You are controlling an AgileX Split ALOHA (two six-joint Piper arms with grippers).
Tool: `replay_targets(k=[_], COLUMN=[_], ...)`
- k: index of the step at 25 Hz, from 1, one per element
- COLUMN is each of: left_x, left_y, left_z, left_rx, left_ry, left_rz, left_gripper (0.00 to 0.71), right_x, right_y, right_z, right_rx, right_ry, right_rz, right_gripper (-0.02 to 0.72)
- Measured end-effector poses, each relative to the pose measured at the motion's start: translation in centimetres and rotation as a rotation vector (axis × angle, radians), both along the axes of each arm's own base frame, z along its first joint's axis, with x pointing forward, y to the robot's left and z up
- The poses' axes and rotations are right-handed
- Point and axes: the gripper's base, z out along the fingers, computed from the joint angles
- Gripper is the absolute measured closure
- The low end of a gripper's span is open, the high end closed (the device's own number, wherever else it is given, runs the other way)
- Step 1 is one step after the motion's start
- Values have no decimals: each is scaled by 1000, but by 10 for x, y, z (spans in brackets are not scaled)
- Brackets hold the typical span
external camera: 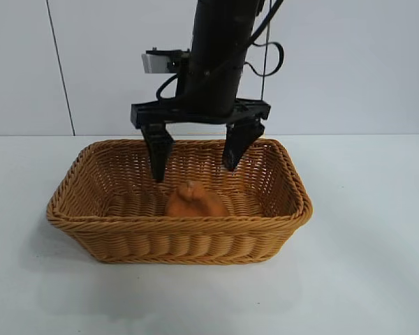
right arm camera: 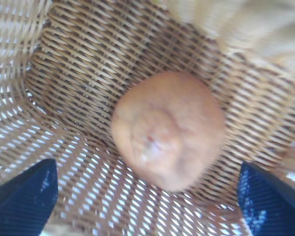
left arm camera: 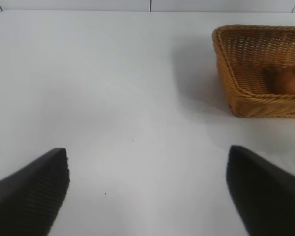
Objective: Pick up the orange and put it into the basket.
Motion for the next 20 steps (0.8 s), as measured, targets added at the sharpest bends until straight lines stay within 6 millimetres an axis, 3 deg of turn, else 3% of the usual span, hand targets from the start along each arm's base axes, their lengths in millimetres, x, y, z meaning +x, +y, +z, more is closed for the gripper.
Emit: replay_targets(k=[6,11,14,20], left_x=[0,0,0,0], left_y=[0,0,0,0], left_z=[0,0,0,0], left_rx=[0,0,0,0], left_ry=[0,0,0,0], left_rz=[0,0,0,0], left_gripper=[92,92,92,92], right_x=[12,17,30,64], right_y=[5,-1,-19,-78], right_z=[48,55,55,55], right_rx=[81,93,88,65], right_ry=[-145,-161,-161,-174], right_rz=[-38,-59,-107,-246], right_gripper=[10,10,10,10])
